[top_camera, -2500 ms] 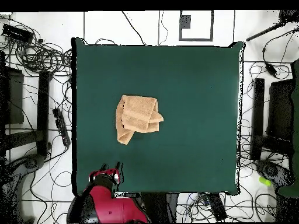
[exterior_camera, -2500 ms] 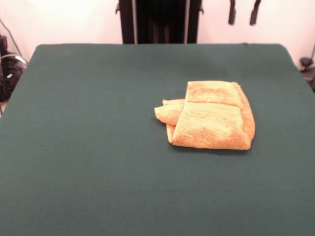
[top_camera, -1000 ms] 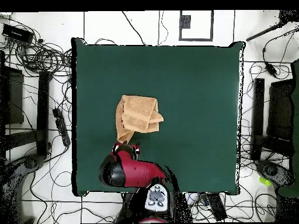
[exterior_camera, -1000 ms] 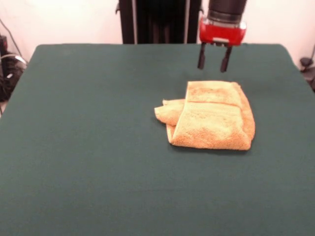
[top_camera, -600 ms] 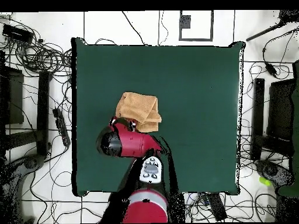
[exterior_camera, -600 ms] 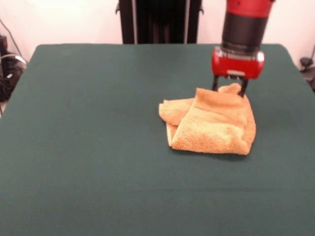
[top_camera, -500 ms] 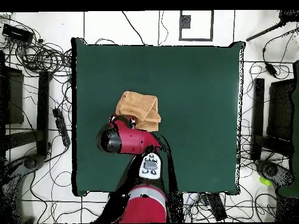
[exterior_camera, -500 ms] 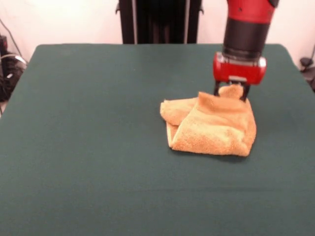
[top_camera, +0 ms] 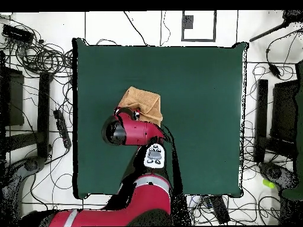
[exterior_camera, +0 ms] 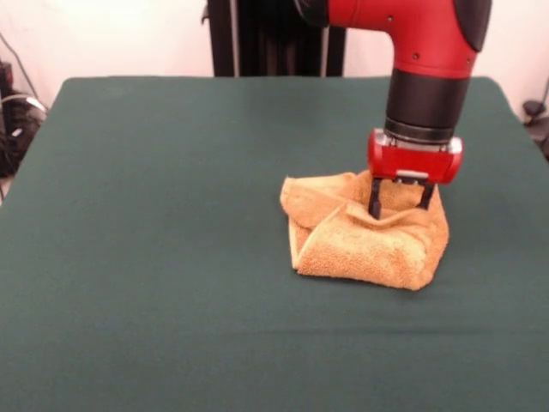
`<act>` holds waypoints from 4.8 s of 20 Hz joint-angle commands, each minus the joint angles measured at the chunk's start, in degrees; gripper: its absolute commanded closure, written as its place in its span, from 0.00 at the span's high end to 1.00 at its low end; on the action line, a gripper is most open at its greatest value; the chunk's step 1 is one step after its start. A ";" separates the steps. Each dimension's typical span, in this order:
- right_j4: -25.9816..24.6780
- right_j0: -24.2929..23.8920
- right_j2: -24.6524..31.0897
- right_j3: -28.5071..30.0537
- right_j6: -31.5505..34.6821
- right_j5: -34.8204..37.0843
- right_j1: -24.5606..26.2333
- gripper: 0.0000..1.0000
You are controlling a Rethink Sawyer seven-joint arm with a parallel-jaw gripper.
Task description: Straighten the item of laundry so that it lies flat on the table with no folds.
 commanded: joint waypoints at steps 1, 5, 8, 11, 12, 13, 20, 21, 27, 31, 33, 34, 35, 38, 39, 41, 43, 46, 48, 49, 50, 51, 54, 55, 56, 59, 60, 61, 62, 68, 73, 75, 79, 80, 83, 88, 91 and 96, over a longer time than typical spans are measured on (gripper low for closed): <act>-3.48 -3.78 6.41 -4.12 3.36 0.26 4.53 1.00; -5.00 -5.83 9.95 -0.70 4.99 0.22 -3.25 1.00; -3.81 -6.96 11.15 -3.48 4.73 4.71 -5.24 1.00; -2.09 -8.38 12.41 -5.86 4.31 9.90 -6.83 1.00; -1.59 -8.81 12.76 -6.85 4.23 11.41 -7.10 1.00; -1.00 -9.14 13.08 -7.96 4.25 13.16 -7.48 1.00; 1.37 -9.68 11.70 -20.30 5.32 21.01 -2.30 1.00; 1.62 -9.23 11.04 -22.77 5.59 22.02 -0.74 1.00; 4.01 -8.20 10.45 -34.38 7.77 27.76 6.18 1.00; 5.08 -7.47 9.47 -38.55 9.46 28.48 8.60 1.00; 5.41 -6.92 8.60 -39.96 10.42 27.16 9.93 1.00; 5.43 -6.67 8.11 -40.55 10.66 26.66 10.57 1.00; 5.15 -6.39 7.41 -40.98 10.53 26.87 11.09 1.00; 3.29 -6.89 7.65 -37.61 7.75 25.77 10.15 1.00; 2.56 -7.19 7.99 -35.14 6.99 24.64 9.16 1.00; 1.25 -8.33 9.53 -29.85 4.76 23.04 6.38 1.00; 1.25 -10.23 12.66 -24.45 2.70 23.05 2.68 1.00; 2.18 -12.62 16.64 -18.91 0.99 24.55 -2.23 1.00; 2.37 -12.78 16.92 -18.59 1.29 25.74 -3.90 1.00; 2.70 -13.00 17.38 -18.57 1.40 26.51 -4.57 1.00; 3.03 -13.23 17.84 -18.55 1.51 27.28 -5.23 1.00; 3.22 -13.38 18.12 -18.45 1.67 27.94 -5.97 1.00; 4.13 -14.72 20.16 -16.94 1.56 29.70 -8.58 1.00; 4.35 -15.10 20.69 -16.60 1.42 30.40 -9.30 1.00; 4.59 -15.54 21.32 -16.25 1.31 30.96 -9.80 1.00; 3.89 -15.19 21.02 -16.31 2.12 30.49 -10.00 1.00; 3.22 -14.76 20.55 -16.60 2.63 29.11 -9.35 1.00; 2.55 -14.21 20.03 -16.88 3.20 27.84 -8.58 1.00; 1.88 -13.66 19.52 -17.16 3.77 26.57 -7.82 1.00; -2.61 -11.72 16.49 -15.61 3.06 22.69 -6.07 1.00; -5.34 -11.20 15.43 -14.81 3.00 21.15 -5.48 1.00; -7.05 -10.93 14.87 -15.05 2.99 20.16 -4.98 1.00; -9.88 -12.35 16.08 -14.11 0.92 20.20 -5.24 1.00; -10.37 -12.67 16.36 -13.81 0.57 20.69 -5.54 1.00; -12.07 -13.36 16.66 -13.06 -0.29 21.47 -6.09 1.00; -14.93 -14.70 17.45 -12.58 -1.83 21.89 -6.52 1.00; -16.73 -14.64 17.20 -12.83 -1.52 21.34 -6.33 1.00; -19.67 -14.91 17.27 -13.52 -1.42 20.80 -5.71 1.00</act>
